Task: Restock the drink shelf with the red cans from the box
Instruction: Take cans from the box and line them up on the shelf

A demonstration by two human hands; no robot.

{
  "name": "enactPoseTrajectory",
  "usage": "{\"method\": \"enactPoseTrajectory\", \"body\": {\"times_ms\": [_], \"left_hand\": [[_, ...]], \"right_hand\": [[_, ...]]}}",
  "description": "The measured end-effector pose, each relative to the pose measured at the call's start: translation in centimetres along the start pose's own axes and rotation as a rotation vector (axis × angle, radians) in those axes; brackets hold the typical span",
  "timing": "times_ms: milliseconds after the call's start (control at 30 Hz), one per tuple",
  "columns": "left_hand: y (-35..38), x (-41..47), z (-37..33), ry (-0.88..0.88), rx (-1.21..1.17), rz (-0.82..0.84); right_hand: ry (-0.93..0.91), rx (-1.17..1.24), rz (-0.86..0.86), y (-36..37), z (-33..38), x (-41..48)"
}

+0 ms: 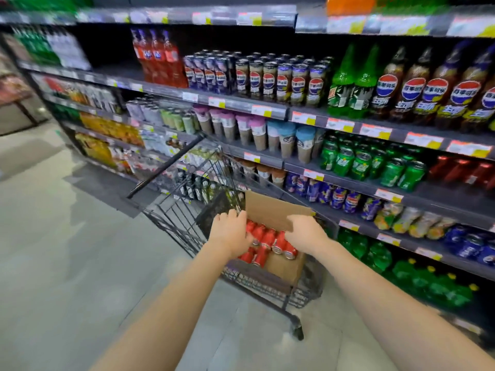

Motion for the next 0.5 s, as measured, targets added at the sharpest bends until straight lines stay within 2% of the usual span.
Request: {"method": "enactPoseTrajectory", "body": {"times_ms": [267, 500], "left_hand": [[3.9, 8.8, 9.6, 0.012, -0.081, 0.123], [9.5, 16.1, 11.0, -0.011, -0.190, 0.284]], "right_hand": [[0.133, 0.115, 0.063, 5.6, 4.5, 10.4], [0.293, 0.248, 0.152, 10.9, 0.7, 16.0]]}}
Point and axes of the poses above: each hand's wrist, its own x-axis towards the middle knuckle, its own y-axis out of the palm, z = x × y, the point moved 5 cm from there along x, towards the middle knuckle, and after that the axes turned 9 degrees about -x, right-handed, at the moved point
